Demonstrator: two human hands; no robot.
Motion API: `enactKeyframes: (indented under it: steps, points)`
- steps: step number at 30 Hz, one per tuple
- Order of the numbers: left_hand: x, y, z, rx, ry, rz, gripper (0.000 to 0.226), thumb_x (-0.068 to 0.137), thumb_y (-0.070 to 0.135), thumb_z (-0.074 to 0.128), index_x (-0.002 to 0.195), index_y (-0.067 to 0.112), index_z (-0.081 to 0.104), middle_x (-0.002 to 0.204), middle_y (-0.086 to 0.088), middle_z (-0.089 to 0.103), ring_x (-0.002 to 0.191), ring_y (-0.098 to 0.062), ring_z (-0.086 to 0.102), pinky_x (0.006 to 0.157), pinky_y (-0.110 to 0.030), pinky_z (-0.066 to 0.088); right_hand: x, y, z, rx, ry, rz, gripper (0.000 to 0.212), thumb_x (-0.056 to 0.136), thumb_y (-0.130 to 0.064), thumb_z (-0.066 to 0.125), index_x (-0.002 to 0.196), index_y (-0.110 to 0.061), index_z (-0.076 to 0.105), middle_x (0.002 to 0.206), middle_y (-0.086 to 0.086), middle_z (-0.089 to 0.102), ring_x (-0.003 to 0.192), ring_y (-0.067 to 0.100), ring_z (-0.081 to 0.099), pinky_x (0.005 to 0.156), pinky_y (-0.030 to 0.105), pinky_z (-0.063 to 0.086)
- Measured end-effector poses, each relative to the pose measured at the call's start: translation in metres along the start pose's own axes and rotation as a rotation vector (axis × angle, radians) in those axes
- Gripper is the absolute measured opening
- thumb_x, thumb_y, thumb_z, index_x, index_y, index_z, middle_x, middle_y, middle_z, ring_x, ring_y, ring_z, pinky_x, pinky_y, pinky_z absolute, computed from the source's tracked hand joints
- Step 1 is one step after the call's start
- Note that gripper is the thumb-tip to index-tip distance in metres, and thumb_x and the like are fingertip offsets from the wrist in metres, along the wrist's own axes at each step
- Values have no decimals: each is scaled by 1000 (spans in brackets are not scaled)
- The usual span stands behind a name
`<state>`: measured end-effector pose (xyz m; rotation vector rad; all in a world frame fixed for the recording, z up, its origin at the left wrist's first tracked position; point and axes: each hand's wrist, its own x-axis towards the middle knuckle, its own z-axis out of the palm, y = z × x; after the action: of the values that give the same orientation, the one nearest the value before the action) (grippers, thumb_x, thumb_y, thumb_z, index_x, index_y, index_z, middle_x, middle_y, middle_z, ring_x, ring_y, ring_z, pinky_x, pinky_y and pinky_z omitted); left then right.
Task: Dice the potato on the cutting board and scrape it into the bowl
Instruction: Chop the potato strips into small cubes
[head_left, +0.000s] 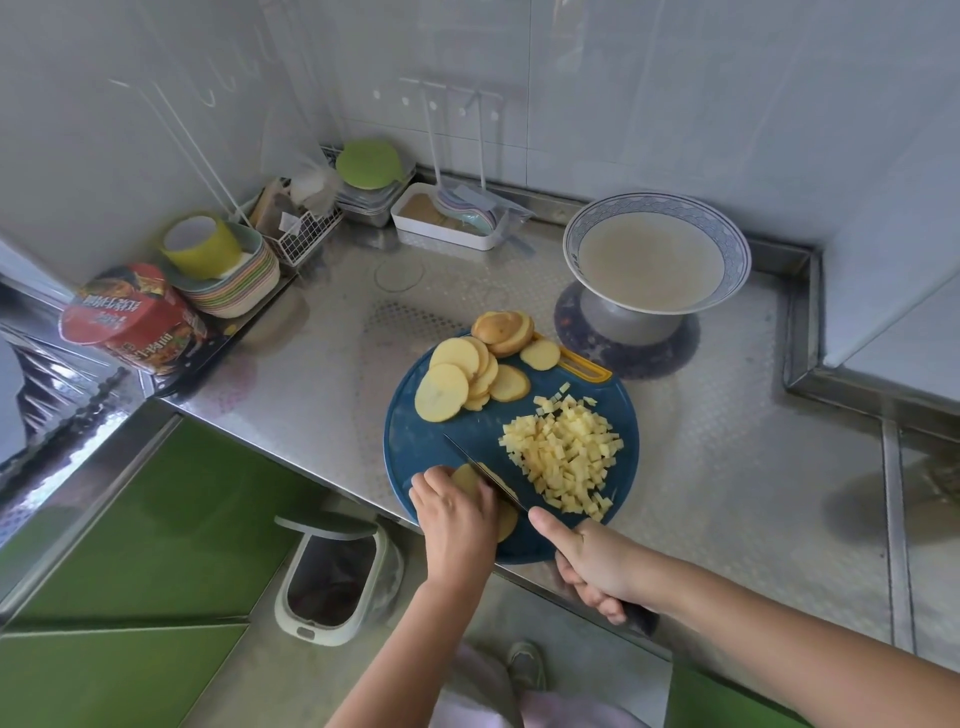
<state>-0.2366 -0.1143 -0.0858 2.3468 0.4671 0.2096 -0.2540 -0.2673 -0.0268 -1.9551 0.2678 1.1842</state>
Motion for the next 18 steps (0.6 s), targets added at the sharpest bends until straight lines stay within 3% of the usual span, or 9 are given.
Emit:
enactKeyframes:
  steps: [7, 18]
  points:
    - [-2, 0, 0, -37, 16, -8, 31, 88, 19, 63, 108, 0, 47, 101, -3, 36, 93, -17, 34, 85, -30, 36, 14, 2, 8, 56, 22, -17, 68, 91, -76, 25, 56, -17, 26, 34, -6, 27, 32, 13, 25, 41, 23, 30]
    - [-3, 0, -1, -167, 23, -57, 7, 95, 9, 44, 100, 11, 41, 102, -2, 37, 94, -15, 36, 86, -25, 32, 4, 11, -3, 200, -43, -145, 69, 88, -75, 33, 53, -16, 37, 43, 3, 33, 32, 14, 29, 38, 23, 29]
